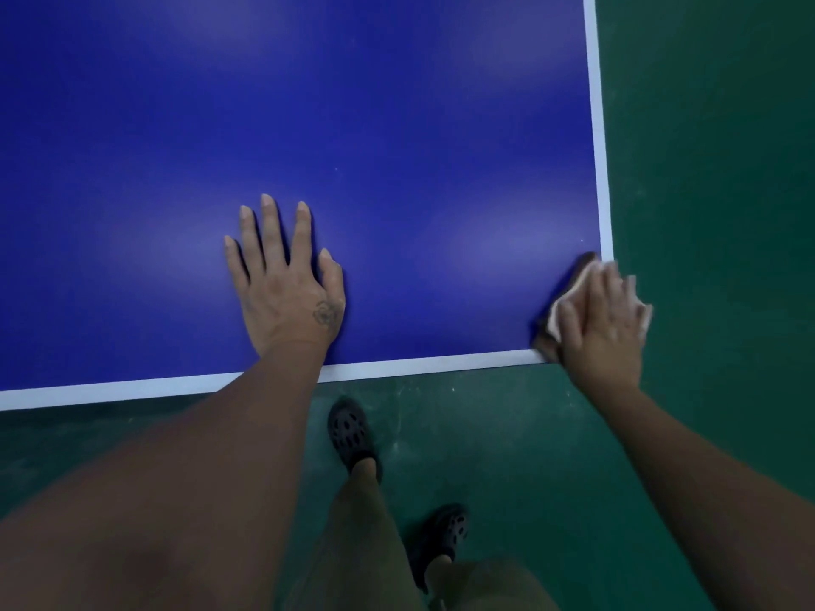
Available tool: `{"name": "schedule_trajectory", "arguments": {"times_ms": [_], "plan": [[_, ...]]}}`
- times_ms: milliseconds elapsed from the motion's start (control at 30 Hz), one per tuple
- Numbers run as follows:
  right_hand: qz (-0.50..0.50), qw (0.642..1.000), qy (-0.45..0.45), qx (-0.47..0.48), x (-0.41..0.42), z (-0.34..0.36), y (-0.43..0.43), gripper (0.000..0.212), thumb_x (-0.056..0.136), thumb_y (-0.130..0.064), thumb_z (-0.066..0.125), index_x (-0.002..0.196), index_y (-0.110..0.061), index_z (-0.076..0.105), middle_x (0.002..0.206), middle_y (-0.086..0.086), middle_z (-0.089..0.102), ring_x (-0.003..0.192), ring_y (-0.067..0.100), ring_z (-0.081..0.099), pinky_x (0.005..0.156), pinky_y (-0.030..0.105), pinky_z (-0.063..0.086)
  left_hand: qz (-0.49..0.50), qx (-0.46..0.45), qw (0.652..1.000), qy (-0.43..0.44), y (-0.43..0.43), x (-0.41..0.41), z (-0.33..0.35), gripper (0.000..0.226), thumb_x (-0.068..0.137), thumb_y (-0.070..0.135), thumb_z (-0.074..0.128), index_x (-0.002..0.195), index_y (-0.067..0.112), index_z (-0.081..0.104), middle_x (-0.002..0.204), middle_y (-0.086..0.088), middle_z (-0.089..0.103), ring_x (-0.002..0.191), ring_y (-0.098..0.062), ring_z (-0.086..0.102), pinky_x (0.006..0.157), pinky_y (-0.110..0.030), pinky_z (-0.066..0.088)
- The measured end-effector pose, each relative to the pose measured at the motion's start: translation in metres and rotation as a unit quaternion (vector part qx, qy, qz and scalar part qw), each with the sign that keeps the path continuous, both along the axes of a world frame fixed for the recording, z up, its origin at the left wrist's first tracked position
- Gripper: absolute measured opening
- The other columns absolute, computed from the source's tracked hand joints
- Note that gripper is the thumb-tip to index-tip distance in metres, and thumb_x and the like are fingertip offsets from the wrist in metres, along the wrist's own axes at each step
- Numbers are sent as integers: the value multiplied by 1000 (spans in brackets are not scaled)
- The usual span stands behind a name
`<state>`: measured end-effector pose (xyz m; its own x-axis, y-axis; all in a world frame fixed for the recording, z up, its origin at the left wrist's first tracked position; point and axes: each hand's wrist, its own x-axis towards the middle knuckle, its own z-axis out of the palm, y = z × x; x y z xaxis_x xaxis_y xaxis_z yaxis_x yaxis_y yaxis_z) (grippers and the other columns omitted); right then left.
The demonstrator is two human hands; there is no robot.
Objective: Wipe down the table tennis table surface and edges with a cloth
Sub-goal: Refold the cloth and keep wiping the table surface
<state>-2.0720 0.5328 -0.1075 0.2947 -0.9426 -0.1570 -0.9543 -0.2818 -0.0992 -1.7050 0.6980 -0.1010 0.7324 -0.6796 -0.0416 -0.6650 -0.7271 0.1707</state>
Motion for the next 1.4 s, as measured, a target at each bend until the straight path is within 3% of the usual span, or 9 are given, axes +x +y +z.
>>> {"name": "schedule_trajectory", "arguments": {"times_ms": [133, 300, 433, 533, 600, 700, 833, 1167, 1400], "plan": [[-151, 988, -5, -24, 43, -3, 3, 75, 109, -60, 22, 171, -19, 20, 180, 9, 13, 165, 38, 10, 127, 71, 9, -3, 2, 1000, 0, 1, 0, 0, 67, 111, 50, 25, 175, 31, 18, 184, -6, 7, 170, -31, 3, 137, -54, 2], [47, 998, -20, -31, 119, -5, 51, 70, 110, -63, 24, 170, -27, 20, 181, 1, 8, 167, 33, 6, 130, 67, 1, -7, 9, 1000, 4, 2, 0, 2, 67, 111, 48, 25, 175, 29, 19, 184, -7, 6, 170, -31, 2, 137, -54, 1], [176, 983, -50, -11, 86, -1, 80, 71, 110, -66, 27, 172, -30, 21, 181, -4, 9, 168, 26, 2, 131, 66, 9, -73, 10, 997, -1, 4, -4, 8, 66, 113, 42, 24, 173, 15, 26, 182, -13, 16, 169, -36, 8, 137, -56, 4], [158, 987, -25, 1, 30, 4, 57, 71, 110, -67, 20, 172, -35, 3, 181, -7, -1, 167, 24, -6, 132, 64, 7, -124, -24, 992, -1, -8, -31, 16, 60, 114, 37, 32, 166, 8, 41, 177, -15, 32, 167, -34, 21, 136, -56, 10], [147, 989, -12, 1, 10, 6, 27, 72, 111, -65, 19, 173, -32, 6, 181, -6, -1, 167, 23, -7, 132, 63, 8, -129, -54, 990, 14, -27, -60, 19, 57, 114, 35, 39, 163, 8, 46, 175, -13, 37, 166, -33, 24, 137, -55, 11], [144, 989, -27, 1, 8, 5, -29, 71, 110, -61, 28, 172, -26, 19, 181, -2, 9, 168, 27, 1, 133, 62, 7, -95, -64, 992, 43, -65, -106, 18, 58, 114, 36, 40, 166, 11, 43, 178, -10, 31, 168, -31, 19, 137, -53, 8], [76, 996, -47, 19, 30, 8, -103, 71, 112, -57, 29, 173, -25, 13, 181, 3, 3, 167, 31, -2, 133, 60, 1, 23, -35, 998, 35, -108, -153, 10, 65, 114, 45, 32, 174, 18, 26, 183, -6, 12, 170, -31, 4, 137, -53, 2], [261, 962, -78, -21, -13, -7, -48, 72, 110, -58, 40, 170, -20, 30, 180, 1, 14, 167, 28, 8, 132, 62, 11, 52, -21, 998, 1, -114, -159, -9, 69, 112, 52, 31, 174, 23, 25, 184, -4, 12, 170, -29, 4, 137, -55, 6], [296, 948, -110, -41, 74, -6, -183, 71, 108, -59, 40, 168, -21, 34, 179, 2, 21, 167, 29, 12, 133, 59, 9, 54, -45, 997, -13, -117, -161, -13, 66, 112, 49, 36, 172, 21, 33, 182, -5, 19, 170, -28, 7, 137, -55, 8]]}}
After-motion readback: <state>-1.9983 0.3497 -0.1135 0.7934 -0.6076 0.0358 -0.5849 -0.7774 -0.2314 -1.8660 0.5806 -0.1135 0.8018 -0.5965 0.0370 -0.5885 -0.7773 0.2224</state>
